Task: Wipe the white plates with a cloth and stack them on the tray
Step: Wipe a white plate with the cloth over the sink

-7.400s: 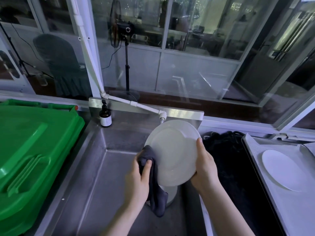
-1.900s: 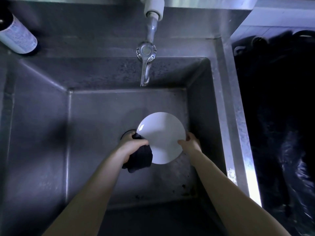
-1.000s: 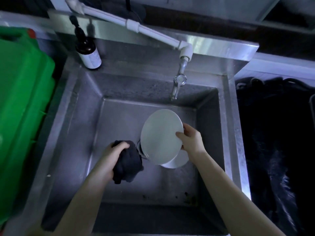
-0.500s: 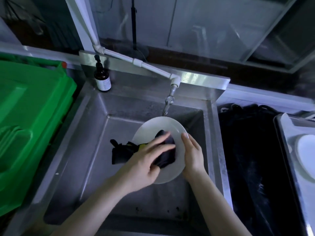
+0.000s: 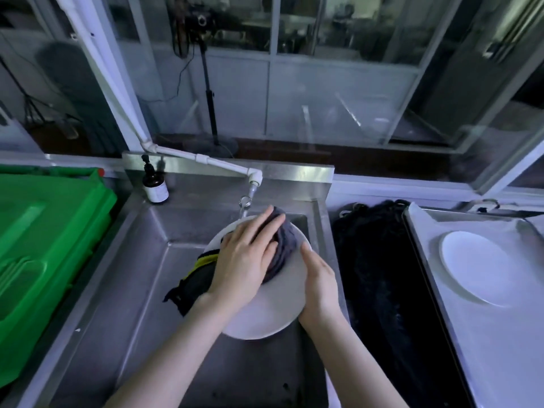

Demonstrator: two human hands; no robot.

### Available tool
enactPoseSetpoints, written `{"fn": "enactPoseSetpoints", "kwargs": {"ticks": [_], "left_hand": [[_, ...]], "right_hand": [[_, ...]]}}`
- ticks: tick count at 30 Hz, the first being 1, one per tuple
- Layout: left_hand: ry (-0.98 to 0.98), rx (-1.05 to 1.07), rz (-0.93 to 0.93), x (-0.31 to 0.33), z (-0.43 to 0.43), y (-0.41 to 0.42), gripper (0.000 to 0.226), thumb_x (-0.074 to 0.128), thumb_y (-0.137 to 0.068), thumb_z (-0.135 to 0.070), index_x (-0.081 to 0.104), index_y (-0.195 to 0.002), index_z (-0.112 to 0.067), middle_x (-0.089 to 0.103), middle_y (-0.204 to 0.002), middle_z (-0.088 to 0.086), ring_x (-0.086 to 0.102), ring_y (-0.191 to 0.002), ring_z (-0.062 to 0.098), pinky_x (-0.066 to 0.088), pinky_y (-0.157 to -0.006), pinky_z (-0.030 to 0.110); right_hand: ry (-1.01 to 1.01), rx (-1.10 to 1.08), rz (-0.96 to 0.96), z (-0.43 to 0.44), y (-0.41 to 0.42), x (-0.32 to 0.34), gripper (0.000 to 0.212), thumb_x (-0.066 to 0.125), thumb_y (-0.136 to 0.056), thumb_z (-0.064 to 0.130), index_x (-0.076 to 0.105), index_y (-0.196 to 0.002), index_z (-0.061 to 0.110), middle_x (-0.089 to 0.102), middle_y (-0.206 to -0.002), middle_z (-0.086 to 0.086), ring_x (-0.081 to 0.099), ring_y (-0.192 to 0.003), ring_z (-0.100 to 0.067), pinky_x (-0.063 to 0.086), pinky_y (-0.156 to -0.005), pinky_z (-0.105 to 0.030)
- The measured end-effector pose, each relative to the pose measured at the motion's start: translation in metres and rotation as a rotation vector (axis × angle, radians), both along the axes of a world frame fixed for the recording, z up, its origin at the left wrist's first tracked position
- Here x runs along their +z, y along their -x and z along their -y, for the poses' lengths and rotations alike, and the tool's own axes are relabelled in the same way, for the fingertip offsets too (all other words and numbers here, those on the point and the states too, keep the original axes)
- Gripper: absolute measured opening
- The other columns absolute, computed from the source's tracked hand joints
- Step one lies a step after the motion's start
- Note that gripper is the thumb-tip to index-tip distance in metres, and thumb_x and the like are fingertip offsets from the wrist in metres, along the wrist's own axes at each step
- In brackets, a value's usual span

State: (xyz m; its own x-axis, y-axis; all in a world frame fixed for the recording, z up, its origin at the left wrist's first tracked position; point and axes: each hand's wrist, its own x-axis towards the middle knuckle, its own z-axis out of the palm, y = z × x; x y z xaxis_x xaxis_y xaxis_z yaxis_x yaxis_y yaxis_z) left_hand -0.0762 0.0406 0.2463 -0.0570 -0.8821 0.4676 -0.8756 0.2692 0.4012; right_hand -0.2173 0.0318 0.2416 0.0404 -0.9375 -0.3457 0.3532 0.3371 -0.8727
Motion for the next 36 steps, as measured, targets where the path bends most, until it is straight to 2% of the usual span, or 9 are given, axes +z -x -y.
{"fn": "enactPoseSetpoints", "kwargs": {"ticks": [4,8,13,16,18,25,30,33,36], "left_hand": [[-0.012,0.125,0.009,0.01,0.008,-0.001,0.045,0.05,-0.098,-0.021,0.051,-0.142,-0.017,0.048,-0.146,0.005,0.054,-0.115,0.035,0.046,-0.095,0.051],[0.023,0.08,0.03,0.0,-0.032,0.026,0.048,0.04,-0.097,-0.032,0.05,-0.142,-0.021,0.047,-0.145,0.0,0.055,-0.111,0.028,0.048,-0.094,0.046],[0.037,0.096,0.013,0.006,-0.036,0.069,0.048,0.034,-0.099,-0.031,0.044,-0.145,-0.025,0.041,-0.151,-0.005,0.054,-0.115,0.022,0.049,-0.09,0.043],[-0.012,0.211,-0.009,0.023,-0.008,0.054,0.047,0.037,-0.101,-0.028,0.044,-0.147,-0.023,0.039,-0.153,-0.004,0.05,-0.121,0.029,0.045,-0.096,0.049],[-0.048,0.232,0.024,0.031,0.001,0.037,0.047,0.042,-0.101,-0.023,0.042,-0.148,-0.022,0.037,-0.154,-0.003,0.048,-0.121,0.032,0.042,-0.098,0.051],[-0.006,0.3,0.068,0.012,-0.043,0.035,0.05,0.031,-0.097,-0.027,0.049,-0.143,-0.018,0.044,-0.15,0.001,0.054,-0.106,0.033,0.046,-0.092,0.049],[0.01,0.174,0.053,0.012,-0.035,0.072,0.049,0.035,-0.096,-0.03,0.046,-0.144,-0.027,0.048,-0.145,-0.007,0.054,-0.112,0.027,0.048,-0.089,0.047],[0.018,0.124,-0.038,0.022,-0.011,0.059,0.05,0.036,-0.099,-0.026,0.036,-0.149,-0.027,0.043,-0.148,-0.005,0.048,-0.123,0.026,0.045,-0.1,0.044],[0.04,0.134,-0.3,0.028,0.006,0.032,0.051,0.065,-0.091,-0.013,0.049,-0.14,-0.012,0.049,-0.134,0.008,0.051,-0.121,0.025,0.04,-0.103,0.031]], "right_hand": [[0.052,-0.041,0.031,0.002,0.029,0.021,0.027,0.062,-0.098,0.033,0.08,-0.099,0.013,0.077,-0.099,-0.015,0.074,-0.089,-0.028,0.06,-0.076,-0.038],[0.106,-0.1,0.085,0.013,0.046,0.035,0.027,0.06,-0.1,0.028,0.078,-0.094,0.01,0.078,-0.09,-0.012,0.075,-0.076,-0.023,0.059,-0.059,-0.029],[0.094,-0.02,0.12,0.005,0.037,0.034,0.028,0.058,-0.1,0.025,0.077,-0.103,0.005,0.075,-0.107,-0.019,0.072,-0.103,-0.031,0.057,-0.09,-0.04],[0.081,0.023,0.115,-0.004,0.034,0.025,0.026,0.06,-0.099,0.027,0.079,-0.103,0.01,0.076,-0.107,-0.017,0.071,-0.105,-0.03,0.058,-0.09,-0.037],[0.066,0.022,0.126,-0.005,0.037,0.027,0.029,0.062,-0.098,0.032,0.077,-0.109,0.011,0.075,-0.11,-0.016,0.07,-0.107,-0.033,0.055,-0.095,-0.046],[0.187,-0.108,0.123,0.018,0.057,0.052,0.021,0.064,-0.096,0.029,0.08,-0.096,0.014,0.079,-0.093,-0.007,0.074,-0.075,-0.019,0.059,-0.059,-0.028],[0.16,-0.042,0.08,0.0,0.043,0.04,0.027,0.059,-0.1,0.031,0.079,-0.103,0.014,0.078,-0.103,-0.01,0.074,-0.098,-0.024,0.057,-0.085,-0.038],[0.144,0.001,0.061,-0.009,0.035,0.032,0.026,0.059,-0.099,0.031,0.079,-0.106,0.016,0.077,-0.106,-0.012,0.072,-0.104,-0.028,0.055,-0.091,-0.043],[0.125,-0.023,0.086,-0.008,0.035,0.034,0.025,0.061,-0.097,0.031,0.078,-0.109,0.016,0.077,-0.105,-0.012,0.074,-0.098,-0.029,0.058,-0.079,-0.038]]}}
